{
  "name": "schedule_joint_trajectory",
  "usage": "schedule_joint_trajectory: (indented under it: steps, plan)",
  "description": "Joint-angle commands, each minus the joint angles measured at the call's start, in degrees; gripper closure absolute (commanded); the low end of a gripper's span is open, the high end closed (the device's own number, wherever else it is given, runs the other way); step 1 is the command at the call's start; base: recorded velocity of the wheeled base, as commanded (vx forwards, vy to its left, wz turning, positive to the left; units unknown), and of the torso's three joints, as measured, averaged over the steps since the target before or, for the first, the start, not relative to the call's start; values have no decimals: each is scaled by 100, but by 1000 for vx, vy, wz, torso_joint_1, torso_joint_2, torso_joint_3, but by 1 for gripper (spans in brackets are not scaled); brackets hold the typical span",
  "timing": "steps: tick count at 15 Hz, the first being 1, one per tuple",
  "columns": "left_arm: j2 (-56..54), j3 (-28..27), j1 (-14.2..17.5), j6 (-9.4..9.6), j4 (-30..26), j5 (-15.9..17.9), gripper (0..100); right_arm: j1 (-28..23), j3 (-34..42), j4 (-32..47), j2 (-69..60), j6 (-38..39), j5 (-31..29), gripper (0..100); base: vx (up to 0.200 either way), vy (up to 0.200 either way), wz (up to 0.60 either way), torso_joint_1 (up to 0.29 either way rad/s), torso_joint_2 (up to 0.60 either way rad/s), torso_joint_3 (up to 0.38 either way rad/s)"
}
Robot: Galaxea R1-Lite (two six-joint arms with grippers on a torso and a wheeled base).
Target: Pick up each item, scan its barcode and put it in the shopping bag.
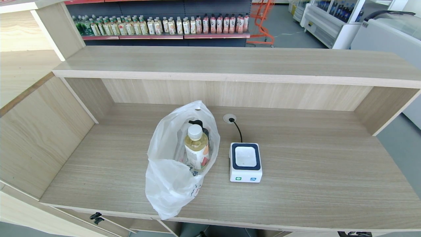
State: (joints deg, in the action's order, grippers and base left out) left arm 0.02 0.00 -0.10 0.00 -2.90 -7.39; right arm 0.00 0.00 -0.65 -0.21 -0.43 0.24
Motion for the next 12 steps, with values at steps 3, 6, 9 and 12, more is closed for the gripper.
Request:
schedule_joint_trajectory:
  steps: [3, 6, 9, 12]
  plan:
    - [-2, 0, 1, -9, 0, -8, 0, 0, 0, -6, 21, 8, 2, 0, 0, 0, 0, 0, 0, 0]
    - [-2, 0, 1, 9, 0, 0, 0, 0, 0, -6, 21, 8, 2, 100, 0, 0, 0, 0, 0, 0]
    - [-2, 0, 1, 26, 0, 0, 0, 0, 0, -6, 21, 8, 2, 100, 67, 0, 0, 1, -1, 1]
    - [-2, 0, 1, 18, 0, -8, 0, 0, 0, -6, 21, 16, 2, 100, 0, 0, 0, 0, 0, 0]
